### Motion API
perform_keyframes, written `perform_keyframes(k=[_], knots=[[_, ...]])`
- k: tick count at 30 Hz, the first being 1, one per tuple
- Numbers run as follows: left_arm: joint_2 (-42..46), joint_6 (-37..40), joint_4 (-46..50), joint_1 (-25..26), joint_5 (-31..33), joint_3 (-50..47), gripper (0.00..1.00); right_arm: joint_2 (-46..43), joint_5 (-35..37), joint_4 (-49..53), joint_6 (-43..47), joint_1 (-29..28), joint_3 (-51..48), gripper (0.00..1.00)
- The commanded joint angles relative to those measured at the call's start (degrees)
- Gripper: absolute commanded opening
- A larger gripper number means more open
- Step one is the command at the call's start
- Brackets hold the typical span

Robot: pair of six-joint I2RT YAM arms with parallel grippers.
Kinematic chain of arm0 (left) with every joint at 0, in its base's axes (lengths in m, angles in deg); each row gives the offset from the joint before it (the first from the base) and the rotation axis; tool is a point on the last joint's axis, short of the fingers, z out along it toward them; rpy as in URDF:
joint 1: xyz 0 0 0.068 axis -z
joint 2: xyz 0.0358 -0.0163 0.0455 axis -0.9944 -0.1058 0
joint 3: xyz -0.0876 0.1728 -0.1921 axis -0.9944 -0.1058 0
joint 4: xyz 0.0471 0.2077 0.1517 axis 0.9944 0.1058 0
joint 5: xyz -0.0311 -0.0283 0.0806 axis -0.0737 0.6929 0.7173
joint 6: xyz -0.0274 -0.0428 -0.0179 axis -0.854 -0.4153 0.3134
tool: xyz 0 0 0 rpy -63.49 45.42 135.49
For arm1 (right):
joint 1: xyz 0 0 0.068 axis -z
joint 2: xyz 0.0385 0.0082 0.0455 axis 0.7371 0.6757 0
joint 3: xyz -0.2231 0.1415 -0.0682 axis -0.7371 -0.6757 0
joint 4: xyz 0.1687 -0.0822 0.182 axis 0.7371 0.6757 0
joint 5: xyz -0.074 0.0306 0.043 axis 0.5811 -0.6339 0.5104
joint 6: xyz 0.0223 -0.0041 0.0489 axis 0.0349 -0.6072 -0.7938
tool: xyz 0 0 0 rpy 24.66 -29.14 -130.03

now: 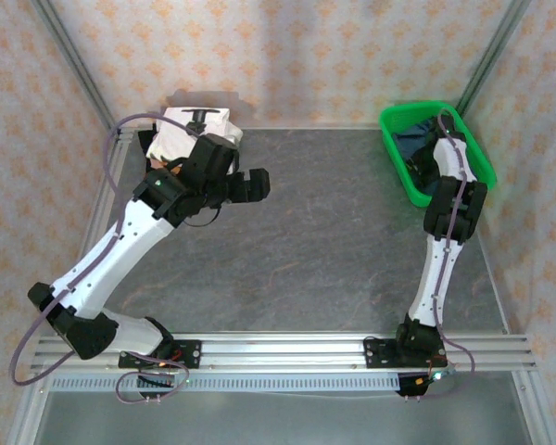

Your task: Fold and stack the t-shirts

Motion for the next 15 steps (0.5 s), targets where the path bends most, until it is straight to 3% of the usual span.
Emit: perform_keyframes(k=[1,3,4,15], knots=[[3.26,-1.50,2.72,-0.82,3.04,-1.29,1.00,3.13,-0.52,0.72,-2.94,-0.47,2.56,0.22],[4.46,-1.49,2.64,-1.16,3.41,-2.34,1.00,1.50,0.29,-0.85,-3.51,-0.51,1.54,0.03],[5.00,-1.53,2.46,-1.23,3.50,-3.12,1.00,-0.40,0.42,-2.70,-3.72,-0.64,0.18,0.00],[5.75,-1.95,-4.09,-2.13,1.80,-8.32,1.00,-31.19,2.31,-31.11,-6.64,-4.79,-25.74,0.00]])
